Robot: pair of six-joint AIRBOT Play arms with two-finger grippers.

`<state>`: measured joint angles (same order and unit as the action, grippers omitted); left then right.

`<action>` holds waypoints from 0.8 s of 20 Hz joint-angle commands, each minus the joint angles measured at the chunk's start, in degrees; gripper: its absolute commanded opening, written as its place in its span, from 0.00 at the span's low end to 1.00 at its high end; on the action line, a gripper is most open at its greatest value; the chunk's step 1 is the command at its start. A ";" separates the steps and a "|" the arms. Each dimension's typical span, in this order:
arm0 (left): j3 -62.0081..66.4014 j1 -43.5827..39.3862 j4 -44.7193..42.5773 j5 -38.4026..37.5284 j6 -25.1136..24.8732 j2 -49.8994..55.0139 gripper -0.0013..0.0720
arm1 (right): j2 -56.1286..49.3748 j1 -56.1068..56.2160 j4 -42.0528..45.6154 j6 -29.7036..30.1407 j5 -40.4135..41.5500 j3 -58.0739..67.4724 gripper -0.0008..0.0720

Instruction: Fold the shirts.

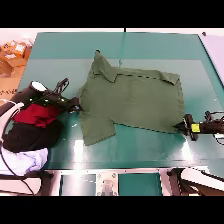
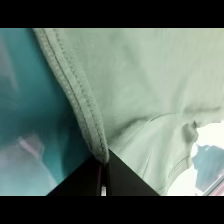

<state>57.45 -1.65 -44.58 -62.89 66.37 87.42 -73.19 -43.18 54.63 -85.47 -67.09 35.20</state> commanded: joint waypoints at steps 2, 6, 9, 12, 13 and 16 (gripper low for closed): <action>0.59 0.07 -3.21 -2.10 2.23 -3.63 0.05 | 1.97 -2.71 -0.57 1.84 -6.91 3.96 0.04; 2.95 0.07 -4.39 -4.83 3.85 -13.75 0.05 | 5.07 -2.47 -12.83 7.23 -9.70 8.59 0.04; 13.46 0.07 -10.01 -8.52 8.61 -26.21 0.05 | 11.69 -2.25 -25.44 9.44 -13.84 21.05 0.04; 29.75 0.07 -10.64 -7.28 8.63 -35.95 0.05 | 19.45 -2.27 -32.04 9.55 -13.20 38.73 0.04; 35.41 0.07 -10.64 -6.49 8.63 -37.92 0.05 | 22.18 -2.27 -32.26 9.53 -11.17 44.94 0.04; 53.07 0.07 -10.75 -7.08 8.83 -39.98 0.05 | 30.32 -2.27 -31.15 9.29 -0.28 57.16 0.04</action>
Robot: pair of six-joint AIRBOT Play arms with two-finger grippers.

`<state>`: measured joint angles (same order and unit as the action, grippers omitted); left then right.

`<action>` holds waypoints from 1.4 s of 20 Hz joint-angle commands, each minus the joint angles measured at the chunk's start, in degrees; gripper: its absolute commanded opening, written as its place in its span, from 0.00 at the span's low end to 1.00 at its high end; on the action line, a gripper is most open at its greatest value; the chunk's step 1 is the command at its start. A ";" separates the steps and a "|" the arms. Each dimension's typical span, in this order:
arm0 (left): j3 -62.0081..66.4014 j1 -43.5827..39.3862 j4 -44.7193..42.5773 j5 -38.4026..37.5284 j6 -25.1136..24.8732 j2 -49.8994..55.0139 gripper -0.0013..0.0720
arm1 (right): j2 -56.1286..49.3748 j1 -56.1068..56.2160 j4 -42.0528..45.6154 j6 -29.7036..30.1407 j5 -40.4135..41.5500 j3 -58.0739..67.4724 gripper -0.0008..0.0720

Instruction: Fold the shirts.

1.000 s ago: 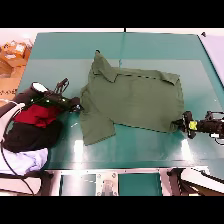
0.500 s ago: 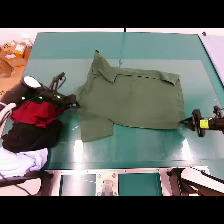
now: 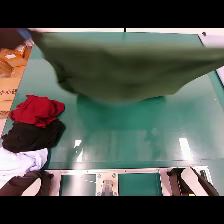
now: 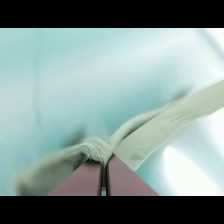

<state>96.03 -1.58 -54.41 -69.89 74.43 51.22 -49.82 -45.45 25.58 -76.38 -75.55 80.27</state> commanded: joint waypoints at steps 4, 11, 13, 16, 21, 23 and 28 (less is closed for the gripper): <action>24.87 0.00 -1.27 -0.68 2.36 -3.80 0.05 | 10.78 0.00 11.47 -10.08 10.64 22.21 0.04; 9.94 -0.02 -6.75 0.07 7.56 2.67 0.05 | 0.66 1.55 11.32 -11.23 6.16 13.14 0.04; 2.80 -0.02 -5.90 2.99 6.62 7.89 0.05 | -5.11 5.73 11.39 -6.69 7.06 7.08 0.04; -5.75 -0.07 -2.10 8.17 3.91 19.10 0.05 | -15.45 12.96 11.80 0.28 14.05 -1.81 0.04; -8.22 -0.07 -0.26 13.42 3.06 39.89 0.05 | -36.81 17.46 11.91 2.60 22.91 -3.96 0.04; -8.22 -0.07 2.71 18.40 3.02 45.00 0.05 | -44.39 18.18 10.08 5.49 24.94 -2.21 0.04; -7.98 -0.07 7.10 27.04 -1.49 47.15 0.05 | -55.45 18.73 8.98 5.55 24.92 7.19 0.04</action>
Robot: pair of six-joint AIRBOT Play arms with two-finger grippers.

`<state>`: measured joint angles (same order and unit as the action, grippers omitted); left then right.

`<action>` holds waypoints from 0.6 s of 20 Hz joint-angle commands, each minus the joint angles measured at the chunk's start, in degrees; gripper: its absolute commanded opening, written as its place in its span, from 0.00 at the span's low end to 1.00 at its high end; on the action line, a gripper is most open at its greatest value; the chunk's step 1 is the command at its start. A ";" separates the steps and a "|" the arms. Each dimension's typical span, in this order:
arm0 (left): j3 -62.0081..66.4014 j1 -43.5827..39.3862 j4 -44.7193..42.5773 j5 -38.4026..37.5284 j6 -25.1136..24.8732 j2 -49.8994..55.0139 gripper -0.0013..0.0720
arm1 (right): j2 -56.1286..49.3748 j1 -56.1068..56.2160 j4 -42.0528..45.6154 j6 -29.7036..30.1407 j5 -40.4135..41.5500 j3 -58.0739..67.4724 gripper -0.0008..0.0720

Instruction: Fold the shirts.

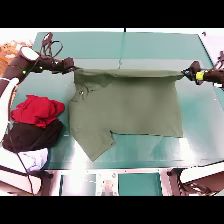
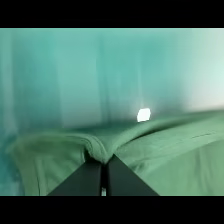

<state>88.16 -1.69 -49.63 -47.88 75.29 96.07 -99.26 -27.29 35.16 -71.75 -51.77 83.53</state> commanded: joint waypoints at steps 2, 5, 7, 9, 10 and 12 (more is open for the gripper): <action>-0.11 0.07 0.04 2.01 -2.32 2.29 0.05 | -5.97 0.04 1.16 0.92 -0.57 4.59 0.03; -0.13 0.04 -5.22 -7.87 -1.92 2.29 0.05 | -4.81 -0.85 10.78 -1.66 -8.09 3.50 0.03; -0.76 0.04 -8.55 -13.44 -0.55 2.29 0.05 | -2.47 -0.90 15.39 -1.75 -8.96 -0.92 0.03; -3.45 0.04 -8.63 -14.32 -0.52 2.29 0.05 | -0.59 -0.92 18.03 -1.73 -8.90 -4.98 0.03; -5.33 0.04 -8.24 -13.84 -0.55 2.29 0.05 | -0.17 -0.92 18.75 -1.73 -8.87 -6.03 0.03; -7.56 0.04 -7.82 -13.88 -0.55 2.29 0.05 | -0.07 -0.85 18.62 -1.73 -9.05 -6.38 0.03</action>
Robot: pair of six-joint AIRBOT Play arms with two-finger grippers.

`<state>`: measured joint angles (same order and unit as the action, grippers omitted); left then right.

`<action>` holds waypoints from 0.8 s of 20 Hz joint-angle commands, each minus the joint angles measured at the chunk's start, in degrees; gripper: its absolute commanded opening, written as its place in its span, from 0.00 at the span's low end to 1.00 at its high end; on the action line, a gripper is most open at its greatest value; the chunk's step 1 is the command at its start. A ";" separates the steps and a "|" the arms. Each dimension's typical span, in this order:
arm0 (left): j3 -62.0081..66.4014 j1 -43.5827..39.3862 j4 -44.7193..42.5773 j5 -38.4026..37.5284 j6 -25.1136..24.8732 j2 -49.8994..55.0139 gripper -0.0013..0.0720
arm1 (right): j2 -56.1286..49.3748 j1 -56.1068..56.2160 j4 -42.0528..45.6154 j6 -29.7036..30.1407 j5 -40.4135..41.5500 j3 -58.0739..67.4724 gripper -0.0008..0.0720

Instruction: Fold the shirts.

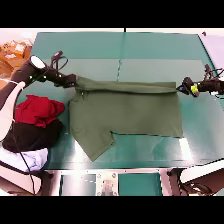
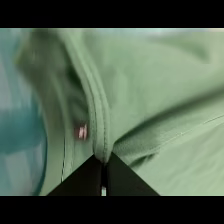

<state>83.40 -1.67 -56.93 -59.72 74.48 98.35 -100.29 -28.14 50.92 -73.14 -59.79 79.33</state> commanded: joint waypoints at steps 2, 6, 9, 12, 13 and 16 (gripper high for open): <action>-3.19 0.02 -0.50 -4.09 0.42 0.00 0.05 | 1.01 0.17 2.12 -0.72 -2.80 -1.92 0.11; 0.66 0.46 0.09 -13.70 2.32 -0.09 0.83 | 1.64 -2.97 9.29 -7.61 -14.08 2.93 0.38; 6.21 2.64 -0.13 -25.40 5.64 -0.13 0.83 | 5.46 -6.54 11.56 -9.66 -18.80 3.02 0.04; 7.48 4.17 -0.57 -33.92 7.28 -1.11 0.04 | 13.18 -8.09 11.87 -10.51 -19.54 -2.80 0.04; 7.08 4.17 -0.55 -34.42 7.17 -2.12 0.05 | 16.28 -8.17 12.02 -10.95 -19.39 -6.08 0.04; -1.25 3.43 -1.40 -30.38 7.19 -10.21 0.05 | 28.20 -10.51 12.90 -12.76 -18.38 -20.65 0.04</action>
<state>86.70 1.96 -57.58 -89.43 81.06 93.27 -81.17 -36.69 62.54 -83.90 -78.00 68.77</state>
